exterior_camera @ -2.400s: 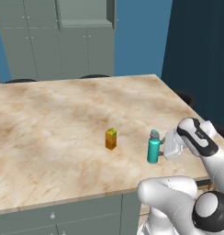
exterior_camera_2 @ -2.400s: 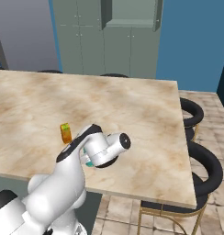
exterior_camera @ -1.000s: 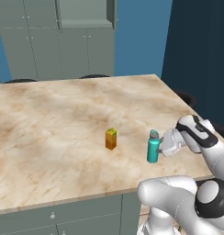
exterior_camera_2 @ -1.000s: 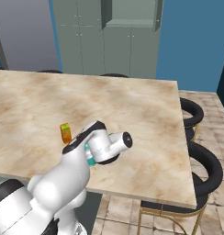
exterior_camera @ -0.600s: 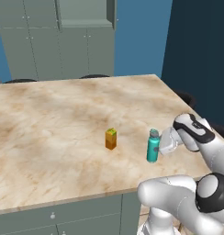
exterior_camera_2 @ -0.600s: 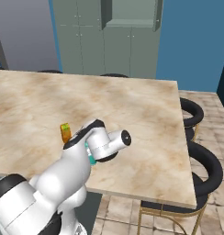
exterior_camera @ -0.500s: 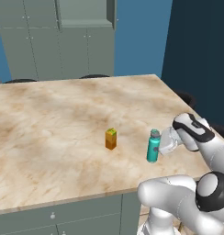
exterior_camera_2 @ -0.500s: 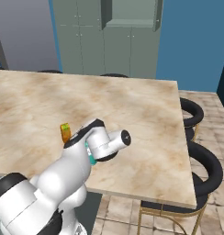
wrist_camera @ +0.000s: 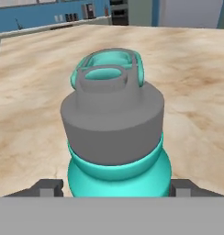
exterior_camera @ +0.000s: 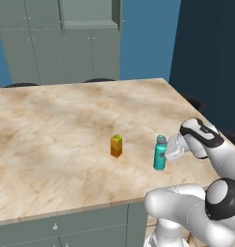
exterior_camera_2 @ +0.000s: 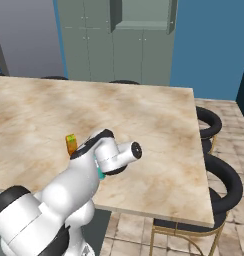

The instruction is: Pick the water bottle, boxed drink from the counter and place them in the open cabinet.

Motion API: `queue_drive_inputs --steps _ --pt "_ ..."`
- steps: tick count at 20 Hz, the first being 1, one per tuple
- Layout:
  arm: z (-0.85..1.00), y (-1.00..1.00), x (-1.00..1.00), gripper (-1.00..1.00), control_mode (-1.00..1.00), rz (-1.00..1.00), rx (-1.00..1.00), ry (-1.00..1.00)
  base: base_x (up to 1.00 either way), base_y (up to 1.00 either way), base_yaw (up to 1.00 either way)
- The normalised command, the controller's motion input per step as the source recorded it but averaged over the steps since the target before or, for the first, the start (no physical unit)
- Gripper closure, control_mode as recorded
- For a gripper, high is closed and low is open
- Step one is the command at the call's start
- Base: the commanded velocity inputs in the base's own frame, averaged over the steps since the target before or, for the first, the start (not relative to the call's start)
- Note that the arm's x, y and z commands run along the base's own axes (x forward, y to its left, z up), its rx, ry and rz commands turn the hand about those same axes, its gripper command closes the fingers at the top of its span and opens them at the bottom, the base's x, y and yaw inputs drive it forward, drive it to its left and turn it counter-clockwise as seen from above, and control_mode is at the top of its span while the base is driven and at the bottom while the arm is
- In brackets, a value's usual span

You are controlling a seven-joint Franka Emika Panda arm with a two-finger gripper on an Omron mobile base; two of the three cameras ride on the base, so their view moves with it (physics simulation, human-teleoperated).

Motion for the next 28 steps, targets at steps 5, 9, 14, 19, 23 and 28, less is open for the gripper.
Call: queue_drive_inputs --steps 5,9,14,19,23,28 --pt "0.0 0.0 -0.03 1.0 -1.0 -0.01 0.07 0.0 0.0 0.0 0.0" --pt "0.13 -0.01 -0.13 1.0 -1.0 0.0 0.02 0.0 0.0 0.0 0.0" --pt "0.58 -0.12 -0.25 1.0 -1.0 0.01 0.05 -0.12 0.0 0.0 0.0" --pt "0.79 0.0 -0.21 1.0 -1.0 0.0 0.03 -0.1 0.0 0.0 0.0" --pt "0.75 0.0 -0.3 1.0 -1.0 0.0 0.0 -0.02 0.0 0.0 0.0" --pt "0.58 0.0 -0.29 1.0 -1.0 0.0 -0.09 0.06 0.0 0.0 0.0"
